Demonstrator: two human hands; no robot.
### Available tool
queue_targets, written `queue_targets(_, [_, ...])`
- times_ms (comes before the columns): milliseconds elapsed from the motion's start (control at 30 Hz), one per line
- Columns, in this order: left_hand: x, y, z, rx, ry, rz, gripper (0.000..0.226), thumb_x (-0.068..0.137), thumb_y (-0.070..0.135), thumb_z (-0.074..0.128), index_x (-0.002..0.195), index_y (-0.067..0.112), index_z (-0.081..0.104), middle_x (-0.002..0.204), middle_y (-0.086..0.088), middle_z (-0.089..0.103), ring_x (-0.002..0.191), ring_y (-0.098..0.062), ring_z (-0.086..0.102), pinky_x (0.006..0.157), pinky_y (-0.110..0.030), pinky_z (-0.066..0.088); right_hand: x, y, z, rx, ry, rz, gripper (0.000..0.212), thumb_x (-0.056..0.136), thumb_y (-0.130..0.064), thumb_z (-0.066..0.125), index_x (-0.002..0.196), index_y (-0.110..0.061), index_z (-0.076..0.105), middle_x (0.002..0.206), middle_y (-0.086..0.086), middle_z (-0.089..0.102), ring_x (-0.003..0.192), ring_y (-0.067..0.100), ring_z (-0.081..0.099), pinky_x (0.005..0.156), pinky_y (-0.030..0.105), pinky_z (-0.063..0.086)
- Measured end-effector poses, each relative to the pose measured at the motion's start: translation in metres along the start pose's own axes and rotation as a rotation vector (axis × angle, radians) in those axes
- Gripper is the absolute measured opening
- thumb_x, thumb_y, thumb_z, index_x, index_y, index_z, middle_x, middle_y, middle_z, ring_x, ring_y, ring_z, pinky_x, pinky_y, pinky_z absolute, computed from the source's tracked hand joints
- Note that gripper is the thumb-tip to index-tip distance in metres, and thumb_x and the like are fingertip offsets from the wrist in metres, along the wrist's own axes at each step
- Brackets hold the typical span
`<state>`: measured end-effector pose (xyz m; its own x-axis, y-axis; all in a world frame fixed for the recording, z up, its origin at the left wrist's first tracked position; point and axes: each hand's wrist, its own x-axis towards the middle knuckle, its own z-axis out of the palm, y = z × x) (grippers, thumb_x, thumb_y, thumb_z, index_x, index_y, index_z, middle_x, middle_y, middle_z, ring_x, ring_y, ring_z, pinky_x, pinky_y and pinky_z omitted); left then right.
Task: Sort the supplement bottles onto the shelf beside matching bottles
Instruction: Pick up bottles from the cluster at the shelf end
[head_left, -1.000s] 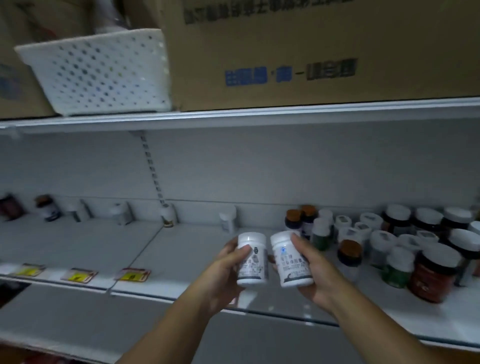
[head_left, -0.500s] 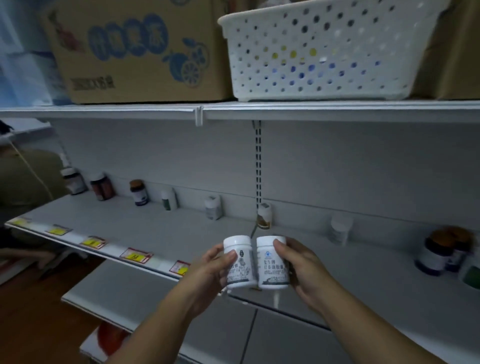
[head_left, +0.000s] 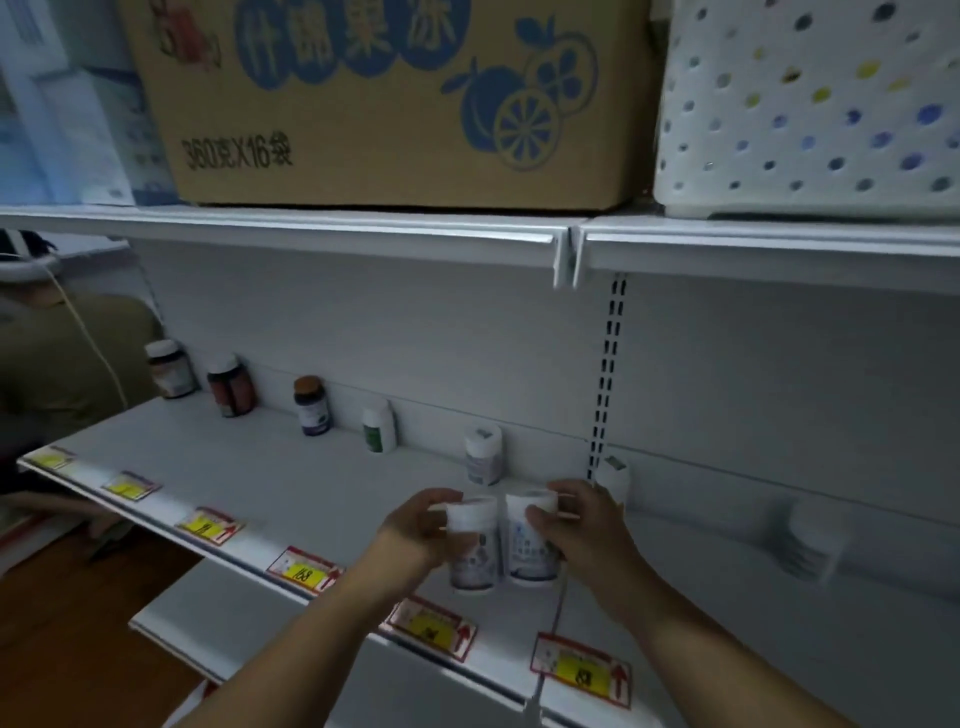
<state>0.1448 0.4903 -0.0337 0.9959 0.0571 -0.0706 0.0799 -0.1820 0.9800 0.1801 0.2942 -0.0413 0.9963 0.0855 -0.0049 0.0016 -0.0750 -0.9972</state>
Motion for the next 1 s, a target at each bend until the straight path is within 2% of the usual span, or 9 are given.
queue_targets(167, [0.05, -0.005, -0.016, 0.18, 0.08, 0.083, 0.034, 0.073, 0.0, 0.074, 0.101, 0.014, 0.06, 0.096, -0.006, 0.067, 0.077, -0.014, 0.065, 0.057, -0.011, 0.052, 0.045, 0.021, 0.021, -0.27, 0.048, -0.15, 0.031, 0.085, -0.02, 0.066, 0.115, -0.016, 0.059, 0.105, -0.001, 0.059, 0.1, 0.018, 0.06, 0.081, 0.029, 0.049])
queue_targets(300, [0.083, -0.016, -0.02, 0.213, 0.086, 0.141, 0.033, 0.066, 0.003, 0.078, 0.084, 0.024, 0.059, 0.094, -0.009, 0.066, 0.08, -0.024, 0.067, 0.066, -0.023, 0.054, 0.064, 0.039, 0.023, -0.435, 0.146, -0.215, 0.024, 0.084, -0.022, 0.066, 0.107, -0.018, 0.062, 0.105, 0.0, 0.065, 0.1, 0.021, 0.064, 0.082, 0.038, 0.054])
queue_targets(367, [0.099, -0.023, -0.021, 0.314, 0.021, 0.151, 0.035, 0.065, 0.01, 0.078, 0.09, 0.026, 0.059, 0.102, -0.004, 0.063, 0.084, -0.017, 0.064, 0.069, -0.014, 0.049, 0.074, 0.04, 0.027, -0.492, 0.185, -0.201, 0.025, 0.084, -0.021, 0.065, 0.109, -0.018, 0.061, 0.111, 0.004, 0.066, 0.102, 0.023, 0.064, 0.084, 0.042, 0.054])
queue_targets(433, [0.112, -0.026, -0.023, 0.524, 0.016, 0.199, 0.037, 0.071, 0.018, 0.074, 0.103, 0.029, 0.059, 0.104, 0.008, 0.058, 0.088, -0.009, 0.058, 0.07, -0.009, 0.042, 0.086, 0.04, 0.033, -0.567, 0.245, -0.207, 0.028, 0.082, -0.015, 0.066, 0.11, -0.014, 0.06, 0.115, 0.01, 0.063, 0.106, 0.025, 0.06, 0.089, 0.036, 0.05])
queue_targets(533, [0.126, -0.03, -0.029, 0.681, 0.003, 0.323, 0.042, 0.074, 0.027, 0.071, 0.113, 0.031, 0.055, 0.115, 0.012, 0.054, 0.103, -0.009, 0.056, 0.082, -0.017, 0.04, 0.093, 0.034, 0.045, -0.705, 0.338, -0.188, 0.032, 0.081, -0.008, 0.064, 0.113, -0.009, 0.059, 0.116, 0.015, 0.056, 0.107, 0.03, 0.055, 0.087, 0.029, 0.041])
queue_targets(633, [0.138, -0.033, -0.034, 0.746, -0.052, 0.444, 0.042, 0.071, 0.032, 0.069, 0.111, 0.031, 0.056, 0.118, 0.009, 0.051, 0.108, -0.011, 0.055, 0.083, -0.023, 0.046, 0.099, 0.029, 0.053, -0.859, 0.356, -0.155, 0.035, 0.083, -0.012, 0.059, 0.118, -0.013, 0.056, 0.119, 0.011, 0.057, 0.108, 0.029, 0.056, 0.087, 0.032, 0.042])
queue_targets(800, [0.15, -0.037, -0.041, 0.808, -0.122, 0.521, 0.042, 0.074, 0.038, 0.065, 0.114, 0.033, 0.051, 0.12, 0.007, 0.049, 0.112, -0.016, 0.051, 0.086, -0.03, 0.048, 0.111, 0.02, 0.063, -0.889, 0.345, -0.038, 0.034, 0.088, -0.018, 0.054, 0.122, -0.015, 0.051, 0.123, 0.009, 0.059, 0.11, 0.026, 0.057, 0.08, 0.022, 0.036])
queue_targets(900, [0.154, -0.035, -0.047, 0.855, -0.184, 0.55, 0.057, 0.076, 0.05, 0.059, 0.127, 0.03, 0.045, 0.136, 0.0, 0.042, 0.122, -0.022, 0.044, 0.095, -0.033, 0.042, 0.104, 0.013, 0.066, -0.914, 0.259, 0.014, 0.051, 0.088, -0.029, 0.052, 0.136, -0.016, 0.04, 0.138, 0.009, 0.049, 0.124, 0.025, 0.049, 0.099, 0.029, 0.039])
queue_targets(1000, [0.157, -0.019, -0.057, 0.92, -0.184, 0.614, 0.08, 0.069, 0.069, 0.024, 0.139, 0.031, 0.033, 0.153, -0.004, 0.027, 0.139, -0.025, 0.027, 0.11, -0.038, 0.03, 0.086, 0.017, 0.058, -1.164, 0.259, -0.163, 0.063, 0.081, -0.034, 0.052, 0.139, -0.013, 0.038, 0.146, 0.016, 0.042, 0.134, 0.032, 0.041, 0.11, 0.042, 0.028])
